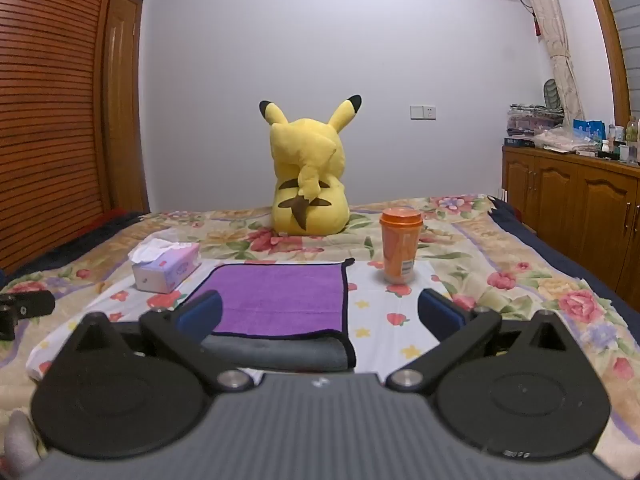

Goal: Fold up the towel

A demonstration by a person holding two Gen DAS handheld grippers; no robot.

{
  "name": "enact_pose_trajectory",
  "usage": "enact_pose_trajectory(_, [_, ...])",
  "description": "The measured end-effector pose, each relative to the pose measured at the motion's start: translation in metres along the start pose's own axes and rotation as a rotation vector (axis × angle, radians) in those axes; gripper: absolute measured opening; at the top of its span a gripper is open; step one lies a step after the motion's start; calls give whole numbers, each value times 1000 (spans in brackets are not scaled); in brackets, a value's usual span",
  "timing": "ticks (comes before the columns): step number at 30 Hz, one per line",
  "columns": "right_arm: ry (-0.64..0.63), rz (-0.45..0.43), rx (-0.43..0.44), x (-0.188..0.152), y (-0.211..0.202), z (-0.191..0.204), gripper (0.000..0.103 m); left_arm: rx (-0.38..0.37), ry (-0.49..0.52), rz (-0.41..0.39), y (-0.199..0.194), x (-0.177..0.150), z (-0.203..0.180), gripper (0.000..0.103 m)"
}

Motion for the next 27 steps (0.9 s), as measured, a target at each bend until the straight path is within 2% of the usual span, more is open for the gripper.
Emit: enact_pose_trajectory(27, [-3, -6, 1, 0, 1, 2, 103, 3, 3, -8, 0, 0, 0, 103])
Point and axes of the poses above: each gripper's, at about its wrist camera, not at the fingertips, and y roughly the way its jaws point, z to its left, x to its top, the point moved 2 cm from there along y, roughly the way its jaws point, and after that the axes turned 11 degrees about -z, right-handed, at the moved point
